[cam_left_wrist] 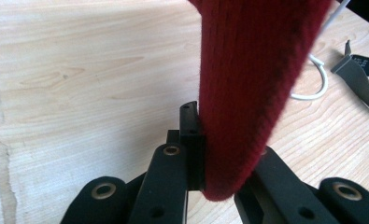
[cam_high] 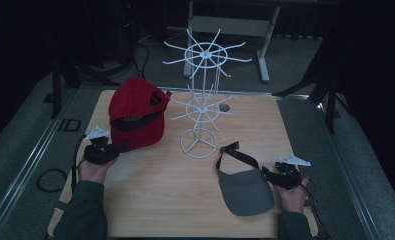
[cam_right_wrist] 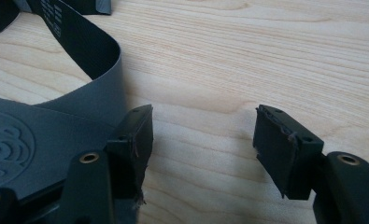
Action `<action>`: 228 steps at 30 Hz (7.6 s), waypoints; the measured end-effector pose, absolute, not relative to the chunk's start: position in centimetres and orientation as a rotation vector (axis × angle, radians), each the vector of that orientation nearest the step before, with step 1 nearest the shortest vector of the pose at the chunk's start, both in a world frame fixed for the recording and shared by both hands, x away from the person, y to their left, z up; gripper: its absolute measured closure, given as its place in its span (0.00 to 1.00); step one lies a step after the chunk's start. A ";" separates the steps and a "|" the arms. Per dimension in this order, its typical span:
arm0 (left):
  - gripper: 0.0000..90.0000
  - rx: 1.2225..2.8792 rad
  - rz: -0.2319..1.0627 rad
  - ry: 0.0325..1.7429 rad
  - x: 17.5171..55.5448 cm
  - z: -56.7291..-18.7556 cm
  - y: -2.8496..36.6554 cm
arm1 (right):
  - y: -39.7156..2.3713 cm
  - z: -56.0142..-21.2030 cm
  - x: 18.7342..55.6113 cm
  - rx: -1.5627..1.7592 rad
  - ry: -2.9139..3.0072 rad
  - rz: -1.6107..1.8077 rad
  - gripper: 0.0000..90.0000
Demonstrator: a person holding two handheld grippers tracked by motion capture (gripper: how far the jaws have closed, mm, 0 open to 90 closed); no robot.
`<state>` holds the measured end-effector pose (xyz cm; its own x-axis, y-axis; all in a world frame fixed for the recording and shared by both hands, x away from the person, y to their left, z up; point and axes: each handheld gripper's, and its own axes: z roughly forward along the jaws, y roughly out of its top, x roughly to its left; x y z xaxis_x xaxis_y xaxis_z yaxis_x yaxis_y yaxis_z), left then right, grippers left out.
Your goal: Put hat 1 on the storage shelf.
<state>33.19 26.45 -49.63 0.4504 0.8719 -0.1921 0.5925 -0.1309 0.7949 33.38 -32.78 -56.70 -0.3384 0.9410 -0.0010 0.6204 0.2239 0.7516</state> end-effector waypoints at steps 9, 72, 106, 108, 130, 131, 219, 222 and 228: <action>0.95 1.808 0.431 1.242 33.2 -48.6 26.8 | -32.8 -56.7 33.4 1.433 2.043 0.923 0.42; 0.95 1.697 0.546 1.179 34.1 -41.7 26.9 | -32.8 -56.7 33.4 1.436 2.042 0.926 0.42; 0.95 1.651 0.569 1.133 34.7 -38.9 26.3 | -32.8 -56.7 33.4 1.436 2.042 0.926 0.42; 0.95 1.646 0.570 1.132 34.8 -38.7 26.3 | -32.8 -56.7 33.4 1.436 2.041 0.927 0.42; 0.95 1.611 0.579 1.107 35.0 -36.9 25.8 | -32.8 -56.7 33.4 1.437 2.041 0.927 0.42; 0.95 1.608 0.582 1.106 35.0 -36.8 25.7 | -32.8 -56.7 33.4 1.436 2.041 0.927 0.42; 0.95 1.736 0.589 1.087 34.6 -42.3 22.8 | -32.8 -56.7 33.4 1.432 2.044 0.926 0.42; 0.95 1.763 0.572 1.086 34.6 -42.9 22.7 | -32.8 -56.7 33.4 1.433 2.043 0.926 0.42; 0.94 1.792 0.545 1.083 34.6 -44.0 22.5 | -32.8 -56.7 33.4 1.435 2.043 0.926 0.42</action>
